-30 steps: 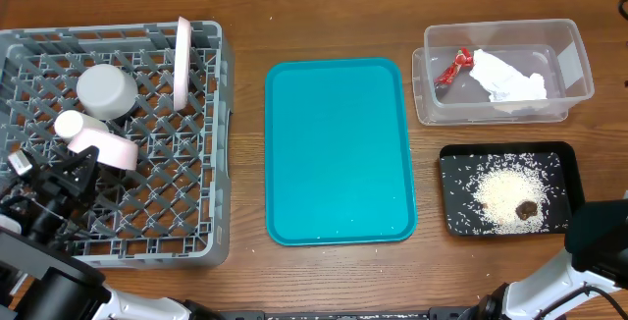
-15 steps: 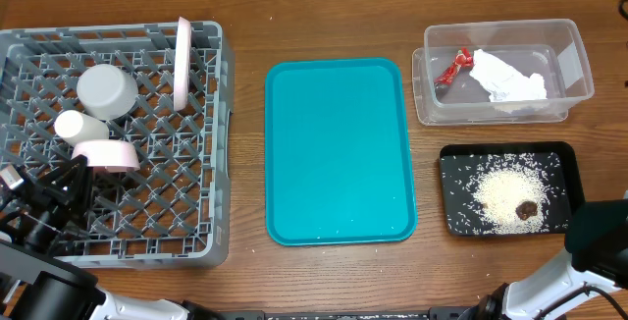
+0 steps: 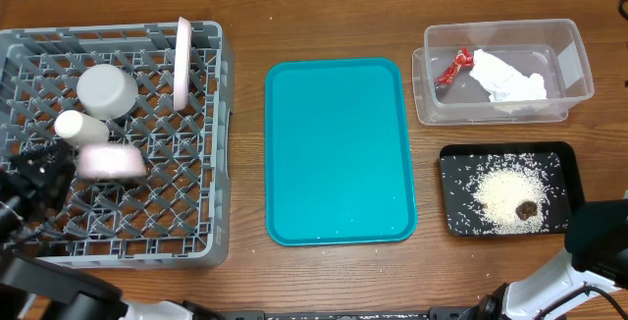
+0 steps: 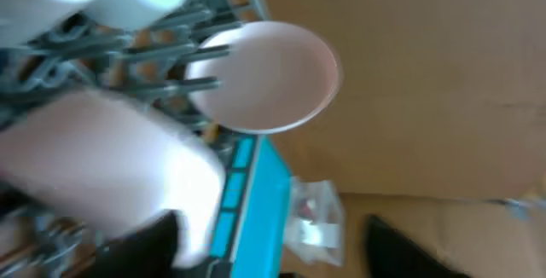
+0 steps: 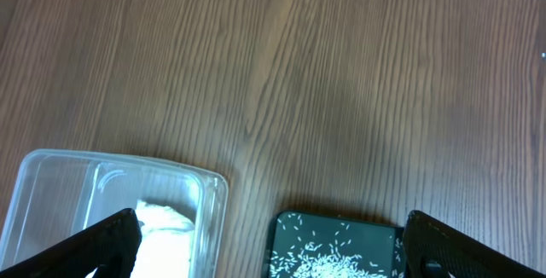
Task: Sort waste into correct bins and load items into the dishwasher
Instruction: 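Lower the bowl into the rack slots and open the left gripper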
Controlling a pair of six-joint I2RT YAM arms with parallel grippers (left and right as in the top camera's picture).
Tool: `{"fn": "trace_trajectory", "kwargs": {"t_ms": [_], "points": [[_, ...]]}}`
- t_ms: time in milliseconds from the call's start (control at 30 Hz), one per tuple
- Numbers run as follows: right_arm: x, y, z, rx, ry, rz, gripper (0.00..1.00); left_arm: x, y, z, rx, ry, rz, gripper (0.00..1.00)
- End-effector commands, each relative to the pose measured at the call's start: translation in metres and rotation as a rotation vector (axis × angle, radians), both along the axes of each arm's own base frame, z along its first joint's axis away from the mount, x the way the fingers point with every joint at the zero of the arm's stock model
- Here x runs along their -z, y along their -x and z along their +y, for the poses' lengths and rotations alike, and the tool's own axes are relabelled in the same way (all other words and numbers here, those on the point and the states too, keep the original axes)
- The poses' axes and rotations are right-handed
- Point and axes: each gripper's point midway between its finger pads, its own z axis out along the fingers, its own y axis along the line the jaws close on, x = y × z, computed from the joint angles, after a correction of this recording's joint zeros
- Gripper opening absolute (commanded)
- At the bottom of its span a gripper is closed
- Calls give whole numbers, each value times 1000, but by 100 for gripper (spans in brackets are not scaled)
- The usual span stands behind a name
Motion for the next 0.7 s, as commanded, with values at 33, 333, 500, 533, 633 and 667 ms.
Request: {"fn": "trace_trajectory", "kwargs": {"t_ms": [33, 333, 500, 533, 633, 667], "points": [[-17, 3, 0, 5, 28, -44, 100, 23, 18, 9, -78, -90, 395, 82], [-17, 3, 0, 4, 28, -44, 100, 33, -24, -43, 136, -223, 427, 4], [-17, 3, 0, 4, 28, -44, 100, 67, -9, -41, 58, -365, 777, 4], [-17, 3, 0, 4, 28, -44, 100, 69, -10, -44, 59, -389, 804, 4], [-17, 3, 0, 4, 28, -44, 100, 62, -19, -61, 118, -377, 754, 4], [-17, 3, 0, 4, 28, -44, 100, 56, -23, -69, 152, -366, 710, 4]]}}
